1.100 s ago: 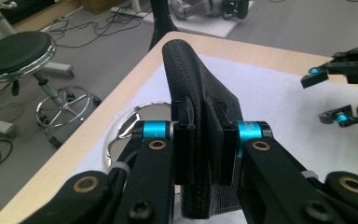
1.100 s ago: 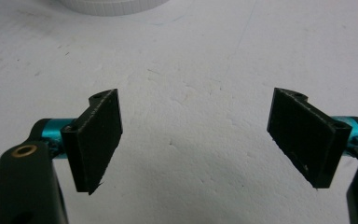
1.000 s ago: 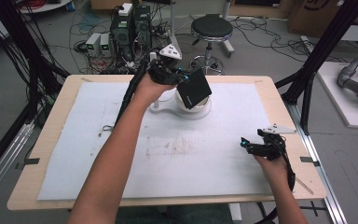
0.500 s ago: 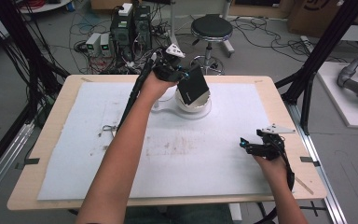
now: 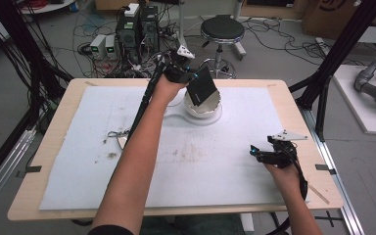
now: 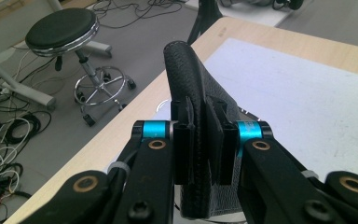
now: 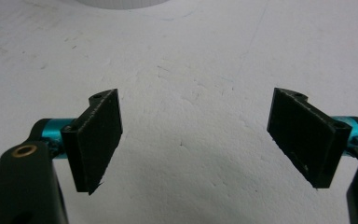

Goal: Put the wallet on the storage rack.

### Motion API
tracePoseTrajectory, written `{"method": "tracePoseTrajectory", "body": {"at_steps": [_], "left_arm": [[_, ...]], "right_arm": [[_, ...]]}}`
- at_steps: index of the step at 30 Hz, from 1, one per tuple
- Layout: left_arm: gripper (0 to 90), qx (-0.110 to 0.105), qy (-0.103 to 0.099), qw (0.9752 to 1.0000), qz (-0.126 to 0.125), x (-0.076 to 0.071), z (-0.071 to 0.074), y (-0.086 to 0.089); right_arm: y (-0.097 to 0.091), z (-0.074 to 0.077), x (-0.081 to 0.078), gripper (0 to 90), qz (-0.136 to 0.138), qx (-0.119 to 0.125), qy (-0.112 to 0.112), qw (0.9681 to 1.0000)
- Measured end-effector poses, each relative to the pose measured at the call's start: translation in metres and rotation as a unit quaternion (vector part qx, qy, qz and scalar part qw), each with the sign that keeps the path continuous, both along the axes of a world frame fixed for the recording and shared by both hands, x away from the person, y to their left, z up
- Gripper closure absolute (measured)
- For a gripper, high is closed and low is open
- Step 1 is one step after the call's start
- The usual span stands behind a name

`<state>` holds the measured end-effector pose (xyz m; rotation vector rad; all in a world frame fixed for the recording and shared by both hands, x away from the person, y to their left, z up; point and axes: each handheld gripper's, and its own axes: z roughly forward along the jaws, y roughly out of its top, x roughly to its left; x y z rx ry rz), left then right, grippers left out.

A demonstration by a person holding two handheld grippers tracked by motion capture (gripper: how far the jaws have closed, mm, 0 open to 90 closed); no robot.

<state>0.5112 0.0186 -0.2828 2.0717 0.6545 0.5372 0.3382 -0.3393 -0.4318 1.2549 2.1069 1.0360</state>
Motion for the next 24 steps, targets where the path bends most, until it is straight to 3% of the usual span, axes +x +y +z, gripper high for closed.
{"method": "tracePoseTrajectory", "body": {"at_steps": [3,17,19,24], "left_arm": [[81.4,0.018,-0.005,0.9998,0.008,0.000,-0.004,-0.005],[79.6,0.042,0.003,0.9991,0.010,0.004,-0.028,-0.016],[76.1,0.056,0.015,0.9983,0.011,0.004,-0.033,-0.019],[58.3,0.055,0.007,0.9981,0.026,0.002,-0.034,-0.022]], "right_arm": [[-0.001,0.000,0.000,18.2,-0.001,-0.002,-0.002,1.0000],[-0.002,0.000,0.000,18.1,-0.001,-0.001,-0.003,1.0000],[-0.002,0.000,0.000,18.2,-0.001,-0.002,-0.002,1.0000],[-0.001,0.000,0.001,18.2,0.000,-0.003,-0.003,1.0000]]}}
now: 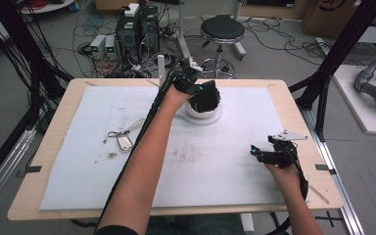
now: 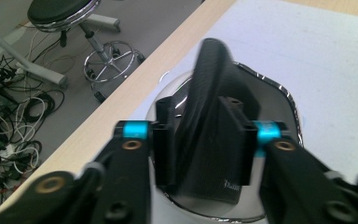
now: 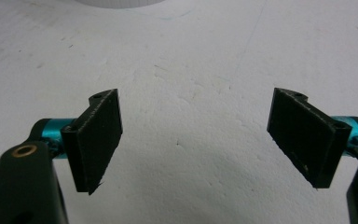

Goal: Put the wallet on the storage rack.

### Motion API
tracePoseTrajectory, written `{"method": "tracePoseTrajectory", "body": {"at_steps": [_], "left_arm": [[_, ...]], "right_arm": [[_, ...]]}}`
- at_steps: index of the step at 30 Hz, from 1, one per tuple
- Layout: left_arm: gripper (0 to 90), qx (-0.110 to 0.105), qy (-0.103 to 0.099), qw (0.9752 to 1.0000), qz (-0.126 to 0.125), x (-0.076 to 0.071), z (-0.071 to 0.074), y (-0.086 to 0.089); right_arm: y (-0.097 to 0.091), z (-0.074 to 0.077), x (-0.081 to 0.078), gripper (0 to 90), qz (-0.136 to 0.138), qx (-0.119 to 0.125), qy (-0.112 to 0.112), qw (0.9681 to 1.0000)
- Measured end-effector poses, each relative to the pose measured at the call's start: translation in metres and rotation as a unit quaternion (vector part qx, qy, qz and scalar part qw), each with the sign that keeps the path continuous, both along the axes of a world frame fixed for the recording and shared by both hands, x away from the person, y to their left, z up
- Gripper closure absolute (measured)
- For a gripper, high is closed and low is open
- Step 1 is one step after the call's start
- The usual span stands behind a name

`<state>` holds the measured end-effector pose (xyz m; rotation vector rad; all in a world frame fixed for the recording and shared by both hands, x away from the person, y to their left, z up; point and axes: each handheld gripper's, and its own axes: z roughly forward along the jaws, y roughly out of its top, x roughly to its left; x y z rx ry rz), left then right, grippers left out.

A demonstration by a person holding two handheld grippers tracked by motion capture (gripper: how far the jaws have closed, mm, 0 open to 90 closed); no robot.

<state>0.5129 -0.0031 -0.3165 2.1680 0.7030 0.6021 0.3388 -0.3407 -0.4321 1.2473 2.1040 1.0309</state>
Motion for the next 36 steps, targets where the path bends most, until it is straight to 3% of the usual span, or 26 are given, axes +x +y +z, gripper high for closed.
{"method": "tracePoseTrajectory", "body": {"at_steps": [5,6,10,12,16,18,21,23,25,28,36], "left_arm": [[48.5,-0.009,-0.005,0.9999,0.003,-0.007,0.006,0.001],[46.8,-0.023,0.002,0.9997,-0.003,-0.011,0.008,0.003],[41.9,-0.037,0.010,0.9992,-0.014,-0.017,0.007,0.006],[39.8,-0.055,0.015,0.9981,-0.021,-0.023,0.009,0.012],[35.5,-0.070,0.024,0.9968,-0.031,-0.032,0.012,0.016],[34.7,-0.080,0.020,0.9955,-0.048,-0.044,0.013,0.021],[33.1,-0.087,0.021,0.9943,-0.057,-0.052,0.014,0.025],[29.7,-0.103,0.047,0.9907,-0.076,-0.062,0.014,0.033],[29.0,-0.104,0.049,0.9901,-0.080,-0.066,0.013,0.037],[28.5,-0.112,0.048,0.9887,-0.088,-0.083,0.009,0.054],[27.2,-0.129,0.033,0.9882,-0.076,-0.106,0.001,0.093]], "right_arm": [[0.001,0.000,0.000,18.2,0.001,0.001,0.002,1.0000],[0.001,0.000,0.000,18.2,0.002,0.000,0.001,1.0000],[0.003,0.000,0.000,18.2,0.002,0.000,0.002,1.0000],[0.004,0.001,0.000,18.2,0.002,0.003,0.000,1.0000],[0.008,0.001,0.001,18.2,0.008,0.001,-0.002,1.0000],[0.011,0.001,0.001,18.2,0.010,0.000,0.001,0.9999],[0.009,0.002,0.001,18.2,0.008,0.000,-0.004,1.0000],[0.008,0.003,0.000,18.2,0.004,0.005,-0.003,1.0000],[0.007,0.002,0.001,18.2,0.003,0.004,-0.005,1.0000],[0.008,0.001,0.002,18.2,0.005,0.003,-0.002,1.0000],[0.017,0.002,0.004,18.2,0.010,0.001,0.000,1.0000]]}}
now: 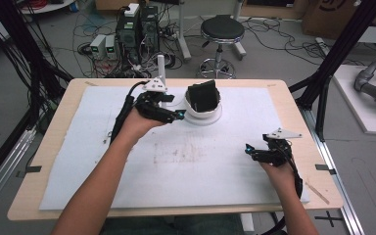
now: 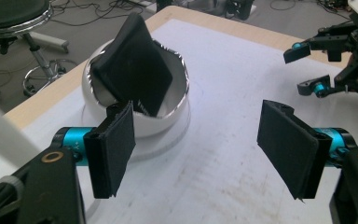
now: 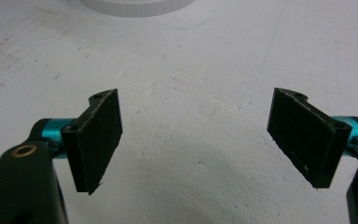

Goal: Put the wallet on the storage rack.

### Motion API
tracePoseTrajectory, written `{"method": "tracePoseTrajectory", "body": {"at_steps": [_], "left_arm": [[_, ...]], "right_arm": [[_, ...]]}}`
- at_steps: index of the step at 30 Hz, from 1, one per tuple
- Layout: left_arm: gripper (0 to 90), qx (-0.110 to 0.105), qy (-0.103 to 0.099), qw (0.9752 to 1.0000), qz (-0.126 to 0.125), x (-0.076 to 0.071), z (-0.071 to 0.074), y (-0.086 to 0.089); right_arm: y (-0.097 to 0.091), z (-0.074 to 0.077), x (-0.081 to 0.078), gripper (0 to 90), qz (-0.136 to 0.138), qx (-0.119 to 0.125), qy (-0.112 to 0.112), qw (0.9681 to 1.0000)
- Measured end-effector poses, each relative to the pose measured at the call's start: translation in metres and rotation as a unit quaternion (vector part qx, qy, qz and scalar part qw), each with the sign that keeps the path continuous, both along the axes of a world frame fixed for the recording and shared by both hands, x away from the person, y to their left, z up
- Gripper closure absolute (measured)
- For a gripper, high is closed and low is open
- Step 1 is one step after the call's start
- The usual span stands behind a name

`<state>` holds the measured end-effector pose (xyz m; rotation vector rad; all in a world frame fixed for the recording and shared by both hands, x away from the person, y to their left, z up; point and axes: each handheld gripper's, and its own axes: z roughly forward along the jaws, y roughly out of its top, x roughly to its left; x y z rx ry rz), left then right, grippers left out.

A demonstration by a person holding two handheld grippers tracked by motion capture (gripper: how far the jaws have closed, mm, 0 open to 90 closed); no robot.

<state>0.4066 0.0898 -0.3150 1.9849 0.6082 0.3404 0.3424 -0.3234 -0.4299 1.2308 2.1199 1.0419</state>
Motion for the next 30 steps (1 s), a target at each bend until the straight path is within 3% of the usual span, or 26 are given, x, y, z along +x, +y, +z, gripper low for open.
{"method": "tracePoseTrajectory", "body": {"at_steps": [1,4,8,12,13,17,21,25,30], "left_arm": [[27.1,-0.006,0.000,1.0000,0.002,-0.006,-0.004,0.011],[25.7,-0.020,0.003,0.9998,0.004,-0.012,-0.008,0.021],[23.0,-0.056,0.004,0.9984,0.004,-0.029,-0.016,0.040],[22.8,-0.066,0.001,0.9977,0.015,-0.037,-0.021,0.050],[22.7,-0.064,-0.006,0.9975,0.029,-0.043,-0.025,0.057],[22.0,-0.064,-0.013,0.9972,0.037,-0.052,-0.032,0.065],[21.3,-0.060,-0.008,0.9968,0.053,-0.059,-0.037,0.082],[21.3,-0.056,-0.008,0.9966,0.060,-0.064,-0.043,0.092],[21.2,-0.050,-0.005,0.9949,0.087,-0.064,-0.049,0.109]], "right_arm": [[0.000,0.000,0.000,18.2,0.002,-0.001,-0.001,1.0000],[0.000,0.000,0.000,18.2,0.003,0.000,-0.001,1.0000],[-0.004,0.000,-0.002,18.2,-0.007,0.004,-0.001,1.0000],[-0.006,-0.001,-0.001,18.1,-0.008,0.003,-0.002,1.0000],[-0.006,-0.001,-0.001,18.2,-0.007,0.002,-0.001,1.0000],[-0.004,-0.002,0.002,18.1,-0.006,0.002,0.000,1.0000],[-0.001,-0.002,0.003,18.2,0.001,-0.002,0.000,1.0000],[0.000,-0.002,0.003,18.2,0.004,-0.002,-0.001,1.0000],[0.000,-0.003,0.005,18.2,0.003,-0.006,-0.001,1.0000]]}}
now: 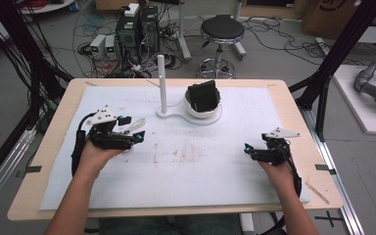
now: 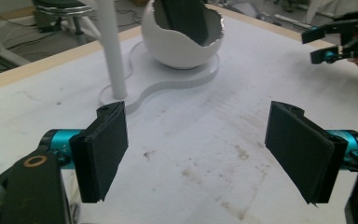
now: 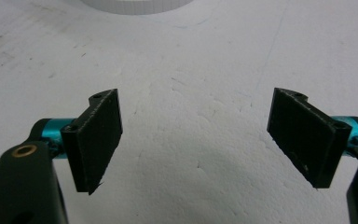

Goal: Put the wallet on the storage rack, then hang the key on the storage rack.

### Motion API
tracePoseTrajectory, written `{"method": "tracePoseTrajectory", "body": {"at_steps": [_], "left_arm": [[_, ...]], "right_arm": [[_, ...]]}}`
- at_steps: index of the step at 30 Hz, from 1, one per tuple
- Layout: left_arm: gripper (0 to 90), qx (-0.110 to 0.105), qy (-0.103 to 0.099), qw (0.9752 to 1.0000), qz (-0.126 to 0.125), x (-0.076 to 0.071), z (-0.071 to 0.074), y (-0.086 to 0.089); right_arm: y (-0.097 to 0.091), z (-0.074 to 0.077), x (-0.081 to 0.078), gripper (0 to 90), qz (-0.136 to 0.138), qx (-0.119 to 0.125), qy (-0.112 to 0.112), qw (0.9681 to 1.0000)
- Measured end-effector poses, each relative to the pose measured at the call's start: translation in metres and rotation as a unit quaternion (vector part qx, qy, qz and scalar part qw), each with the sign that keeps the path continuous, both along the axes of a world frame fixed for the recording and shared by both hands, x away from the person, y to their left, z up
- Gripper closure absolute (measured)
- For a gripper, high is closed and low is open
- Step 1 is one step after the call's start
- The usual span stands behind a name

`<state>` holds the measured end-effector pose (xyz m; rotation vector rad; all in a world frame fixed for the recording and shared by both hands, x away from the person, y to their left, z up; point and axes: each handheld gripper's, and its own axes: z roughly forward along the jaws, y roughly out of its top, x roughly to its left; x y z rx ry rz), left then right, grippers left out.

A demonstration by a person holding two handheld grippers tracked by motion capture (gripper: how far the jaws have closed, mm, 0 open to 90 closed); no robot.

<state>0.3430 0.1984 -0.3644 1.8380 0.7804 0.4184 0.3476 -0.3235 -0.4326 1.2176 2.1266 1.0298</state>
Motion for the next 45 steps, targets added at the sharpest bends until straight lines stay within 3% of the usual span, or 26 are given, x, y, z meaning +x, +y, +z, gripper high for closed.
{"method": "tracePoseTrajectory", "body": {"at_steps": [14,22,27,34,36,40,42,45], "left_arm": [[21.2,0.001,0.002,0.9999,0.011,0.003,-0.004,0.005],[21.3,0.008,0.023,0.9989,0.039,0.014,-0.025,0.018],[21.3,0.030,0.044,0.9969,0.058,0.023,-0.043,0.022],[21.3,0.044,0.049,0.9950,0.075,0.035,-0.049,0.021],[21.3,0.061,0.059,0.9931,0.081,0.040,-0.053,0.021],[21.4,0.071,0.071,0.9910,0.089,0.047,-0.059,0.022],[22.3,0.070,0.072,0.9904,0.095,0.049,-0.061,0.022],[27.4,0.069,0.079,0.9873,0.120,0.055,-0.066,0.027]], "right_arm": [[0.001,0.000,-0.001,18.2,0.001,-0.002,0.002,1.0000],[0.005,0.001,0.000,18.2,0.005,-0.003,0.001,1.0000],[0.008,0.001,0.000,18.2,0.011,-0.009,0.000,0.9999],[0.009,0.001,-0.002,18.2,0.016,-0.010,0.001,0.9998],[0.009,0.001,-0.003,18.1,0.014,-0.012,-0.003,0.9998],[0.009,0.002,-0.005,18.2,0.013,-0.015,-0.003,0.9998],[0.010,0.002,-0.007,18.2,0.013,-0.017,-0.001,0.9998],[0.009,0.002,-0.010,18.2,0.013,-0.018,-0.001,0.9997]]}}
